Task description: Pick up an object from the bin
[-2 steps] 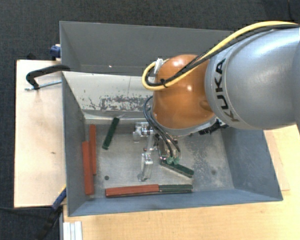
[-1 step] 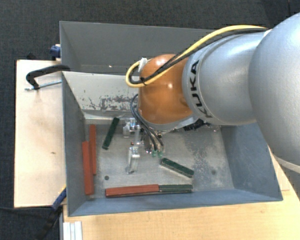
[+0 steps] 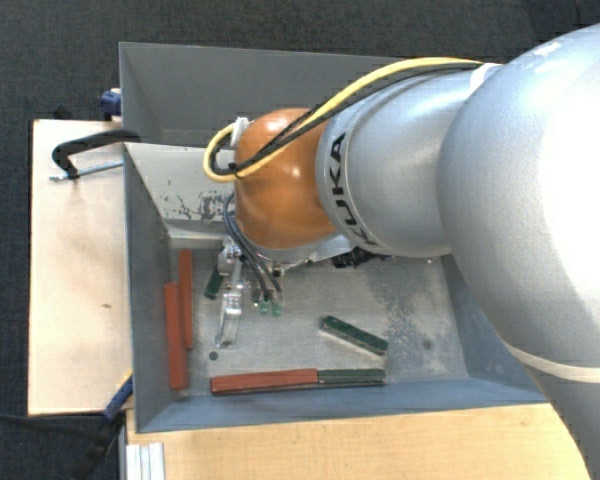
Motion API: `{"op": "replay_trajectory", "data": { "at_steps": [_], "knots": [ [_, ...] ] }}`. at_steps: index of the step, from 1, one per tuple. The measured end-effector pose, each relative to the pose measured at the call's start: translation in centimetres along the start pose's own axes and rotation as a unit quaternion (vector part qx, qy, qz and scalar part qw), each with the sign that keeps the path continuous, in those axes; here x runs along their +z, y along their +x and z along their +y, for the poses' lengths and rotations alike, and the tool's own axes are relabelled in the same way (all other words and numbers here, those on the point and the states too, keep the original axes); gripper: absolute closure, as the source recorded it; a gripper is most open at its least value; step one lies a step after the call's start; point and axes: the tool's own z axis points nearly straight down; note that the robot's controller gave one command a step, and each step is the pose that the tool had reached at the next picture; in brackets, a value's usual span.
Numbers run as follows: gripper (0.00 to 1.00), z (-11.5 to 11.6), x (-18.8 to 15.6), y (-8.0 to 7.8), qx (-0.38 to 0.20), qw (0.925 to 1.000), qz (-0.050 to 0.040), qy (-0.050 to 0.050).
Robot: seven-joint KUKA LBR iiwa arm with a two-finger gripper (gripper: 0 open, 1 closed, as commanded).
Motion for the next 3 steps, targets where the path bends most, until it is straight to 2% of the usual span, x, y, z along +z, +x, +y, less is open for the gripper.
{"op": "replay_trajectory", "data": {
  "at_steps": [1,2,3],
  "knots": [
    [0.00,0.6,0.3,-3.0,-0.086,0.9963,-0.0013,-0.001],
    [0.00,-2.8,-0.4,-5.5,-0.249,0.9685,-0.0020,-0.001],
    [0.00,-3.4,3.1,-6.2,-0.237,0.9716,-0.0032,0.000]
  ]
}}
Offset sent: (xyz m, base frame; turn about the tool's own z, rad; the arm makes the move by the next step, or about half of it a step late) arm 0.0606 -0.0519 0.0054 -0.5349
